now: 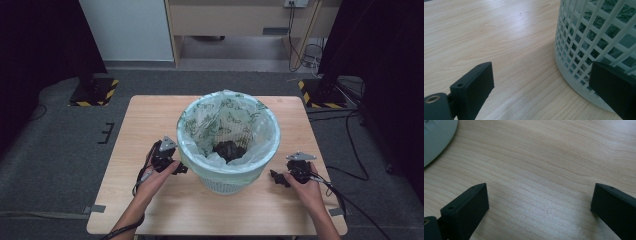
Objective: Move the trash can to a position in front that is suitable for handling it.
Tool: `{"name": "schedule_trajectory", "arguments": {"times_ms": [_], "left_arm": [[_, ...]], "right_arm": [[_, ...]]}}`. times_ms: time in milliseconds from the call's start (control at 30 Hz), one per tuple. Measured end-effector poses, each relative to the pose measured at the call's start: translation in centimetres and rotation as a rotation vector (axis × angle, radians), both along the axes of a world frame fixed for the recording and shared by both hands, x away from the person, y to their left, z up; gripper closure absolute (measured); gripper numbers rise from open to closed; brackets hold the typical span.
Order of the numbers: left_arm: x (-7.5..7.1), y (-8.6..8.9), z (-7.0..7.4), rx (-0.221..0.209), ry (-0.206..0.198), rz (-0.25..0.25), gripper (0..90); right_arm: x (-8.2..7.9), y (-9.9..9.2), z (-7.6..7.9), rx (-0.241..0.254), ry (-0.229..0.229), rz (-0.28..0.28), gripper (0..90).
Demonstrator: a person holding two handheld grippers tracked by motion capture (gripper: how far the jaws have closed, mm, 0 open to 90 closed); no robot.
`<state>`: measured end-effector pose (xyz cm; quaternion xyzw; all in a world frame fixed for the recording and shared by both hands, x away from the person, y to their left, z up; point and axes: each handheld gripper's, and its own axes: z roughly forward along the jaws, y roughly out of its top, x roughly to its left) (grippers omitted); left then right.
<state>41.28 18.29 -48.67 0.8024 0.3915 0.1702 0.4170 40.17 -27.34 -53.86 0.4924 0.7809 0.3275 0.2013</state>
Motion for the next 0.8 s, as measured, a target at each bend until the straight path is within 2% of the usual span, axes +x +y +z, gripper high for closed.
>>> {"name": "schedule_trajectory", "arguments": {"times_ms": [100,167,367,500,633,767,800], "left_arm": [[-0.2,0.2,0.1,-0.005,-0.003,-0.013,4.9],[-0.5,0.5,0.4,-0.016,-0.01,-0.031,3.7],[-0.9,0.8,0.9,-0.021,-0.025,-0.066,3.4],[-1.2,1.1,1.1,-0.032,-0.037,-0.074,3.1],[-1.4,1.4,1.3,-0.033,-0.037,-0.077,3.1],[-1.7,2.1,2.3,-0.04,-0.048,-0.07,3.1],[-1.7,2.1,2.3,-0.04,-0.048,-0.07,3.1]], "right_arm": [[0.0,0.0,0.0,0.001,-0.002,-0.003,2.8],[-0.2,0.1,0.2,0.023,0.002,0.006,5.9],[-0.7,0.1,0.9,0.064,-0.001,0.031,5.9],[-0.9,-0.2,2.3,0.109,0.009,0.028,5.7],[-1.1,-0.5,3.4,0.114,0.001,0.042,5.9],[-1.4,-0.8,5.5,0.163,-0.014,0.05,7.2],[-1.4,-0.8,5.5,0.163,-0.014,0.05,7.2]]}}
